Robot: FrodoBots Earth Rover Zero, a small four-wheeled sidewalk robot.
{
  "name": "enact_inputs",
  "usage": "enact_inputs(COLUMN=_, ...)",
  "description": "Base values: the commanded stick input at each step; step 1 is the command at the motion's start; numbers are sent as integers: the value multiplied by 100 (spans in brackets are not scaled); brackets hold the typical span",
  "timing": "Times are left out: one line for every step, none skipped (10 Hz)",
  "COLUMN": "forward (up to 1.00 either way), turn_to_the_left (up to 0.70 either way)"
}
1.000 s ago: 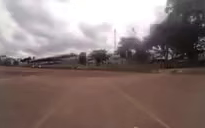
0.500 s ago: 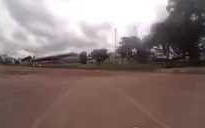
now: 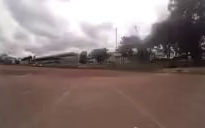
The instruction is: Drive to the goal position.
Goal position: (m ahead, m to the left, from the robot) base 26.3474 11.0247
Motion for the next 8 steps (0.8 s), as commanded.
enact_inputs(forward=70, turn_to_the_left=0)
enact_inputs(forward=70, turn_to_the_left=0)
enact_inputs(forward=70, turn_to_the_left=0)
enact_inputs(forward=70, turn_to_the_left=0)
enact_inputs(forward=70, turn_to_the_left=0)
enact_inputs(forward=70, turn_to_the_left=0)
enact_inputs(forward=70, turn_to_the_left=0)
enact_inputs(forward=70, turn_to_the_left=0)
